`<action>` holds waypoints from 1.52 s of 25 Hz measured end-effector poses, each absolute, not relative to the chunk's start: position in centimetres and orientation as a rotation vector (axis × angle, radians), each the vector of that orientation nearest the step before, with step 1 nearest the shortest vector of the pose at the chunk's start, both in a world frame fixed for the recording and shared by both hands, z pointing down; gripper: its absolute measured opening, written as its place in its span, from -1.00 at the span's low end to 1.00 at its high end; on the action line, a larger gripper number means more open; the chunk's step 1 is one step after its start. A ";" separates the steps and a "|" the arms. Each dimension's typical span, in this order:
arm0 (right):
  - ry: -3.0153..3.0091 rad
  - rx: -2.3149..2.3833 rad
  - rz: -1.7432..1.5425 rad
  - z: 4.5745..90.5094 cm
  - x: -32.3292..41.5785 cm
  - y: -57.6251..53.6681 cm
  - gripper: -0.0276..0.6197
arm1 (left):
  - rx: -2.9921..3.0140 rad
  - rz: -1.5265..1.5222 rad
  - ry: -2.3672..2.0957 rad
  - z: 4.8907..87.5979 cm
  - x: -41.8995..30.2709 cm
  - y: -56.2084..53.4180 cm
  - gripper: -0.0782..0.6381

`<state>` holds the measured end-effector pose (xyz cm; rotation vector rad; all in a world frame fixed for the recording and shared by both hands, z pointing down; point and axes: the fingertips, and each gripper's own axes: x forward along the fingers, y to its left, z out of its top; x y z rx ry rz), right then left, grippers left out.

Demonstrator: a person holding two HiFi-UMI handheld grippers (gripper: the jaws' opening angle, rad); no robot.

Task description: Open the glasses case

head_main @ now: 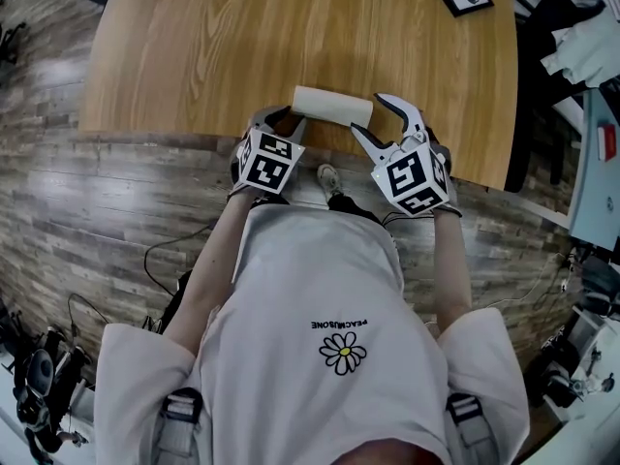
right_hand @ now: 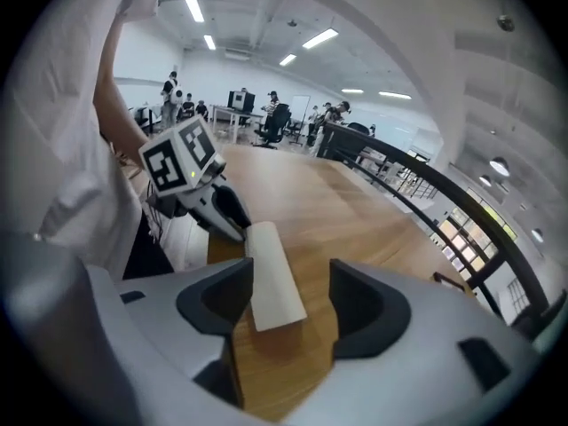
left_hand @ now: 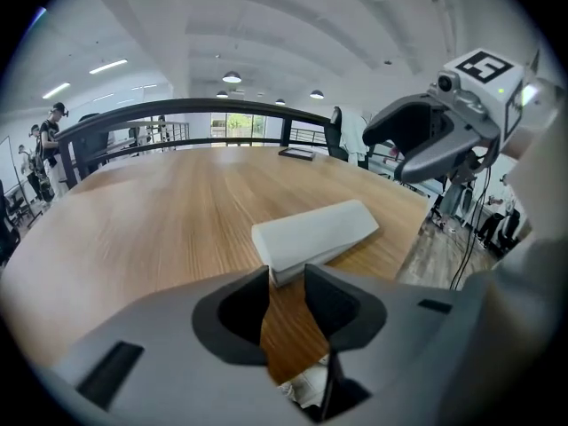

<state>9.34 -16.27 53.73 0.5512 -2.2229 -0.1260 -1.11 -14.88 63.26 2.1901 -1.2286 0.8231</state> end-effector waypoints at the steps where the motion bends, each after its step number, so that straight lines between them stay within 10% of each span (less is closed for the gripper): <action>1: -2.193 0.501 -0.135 54.7 9.4 -16.0 -0.11 | 2.191 0.825 -1.217 63.3 -1.1 -14.9 -0.41; 38: -1.889 0.073 0.013 62.9 10.0 -16.7 -0.10 | 2.177 0.830 -1.125 63.4 -0.9 -15.0 -0.44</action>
